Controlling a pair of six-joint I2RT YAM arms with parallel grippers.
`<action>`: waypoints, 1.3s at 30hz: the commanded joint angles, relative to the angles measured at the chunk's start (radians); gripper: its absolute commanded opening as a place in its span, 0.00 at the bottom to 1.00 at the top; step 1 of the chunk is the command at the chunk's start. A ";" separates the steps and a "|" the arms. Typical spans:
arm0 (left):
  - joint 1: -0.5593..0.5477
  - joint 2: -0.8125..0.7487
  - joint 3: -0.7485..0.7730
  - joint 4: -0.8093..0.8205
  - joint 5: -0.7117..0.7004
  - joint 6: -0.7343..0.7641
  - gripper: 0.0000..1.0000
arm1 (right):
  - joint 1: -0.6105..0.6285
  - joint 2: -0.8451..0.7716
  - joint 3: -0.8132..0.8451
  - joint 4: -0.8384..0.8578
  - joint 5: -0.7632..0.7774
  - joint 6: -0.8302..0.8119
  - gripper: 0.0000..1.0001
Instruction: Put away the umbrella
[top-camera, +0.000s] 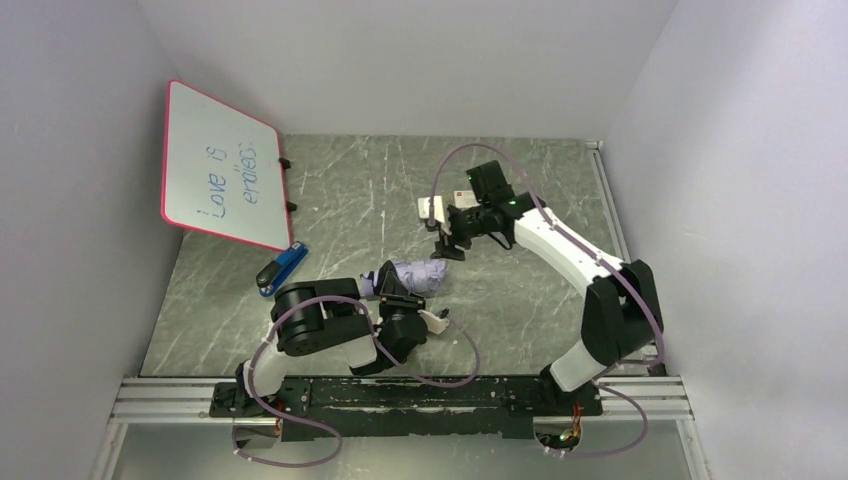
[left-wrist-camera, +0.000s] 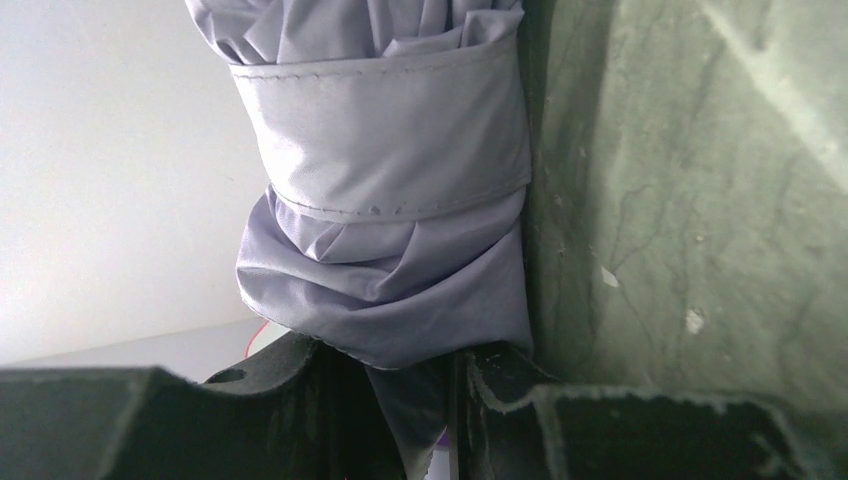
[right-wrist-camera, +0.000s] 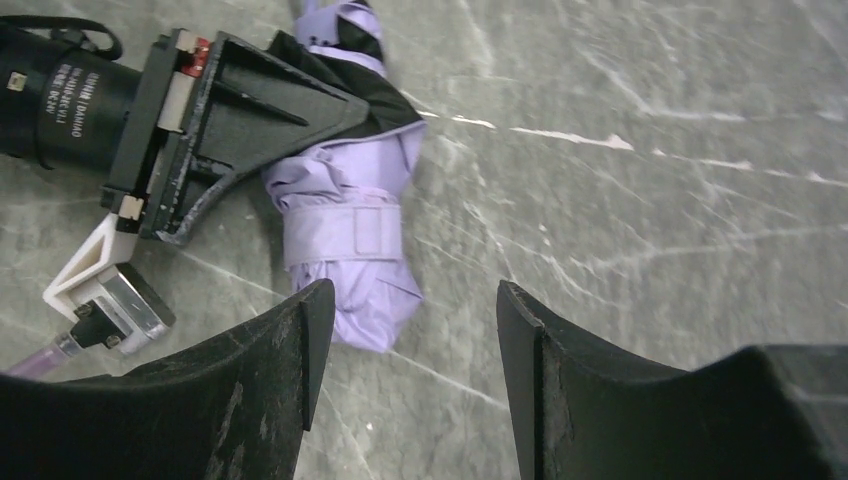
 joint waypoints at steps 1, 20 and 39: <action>-0.011 0.062 -0.045 -0.116 0.017 0.050 0.05 | 0.062 0.075 0.043 -0.116 -0.029 -0.089 0.64; -0.042 0.080 -0.061 -0.071 0.015 0.077 0.05 | 0.143 0.280 0.089 -0.104 0.129 -0.112 0.64; -0.051 0.044 -0.079 0.211 -0.022 0.210 0.05 | 0.189 0.411 0.070 -0.075 0.347 -0.007 0.30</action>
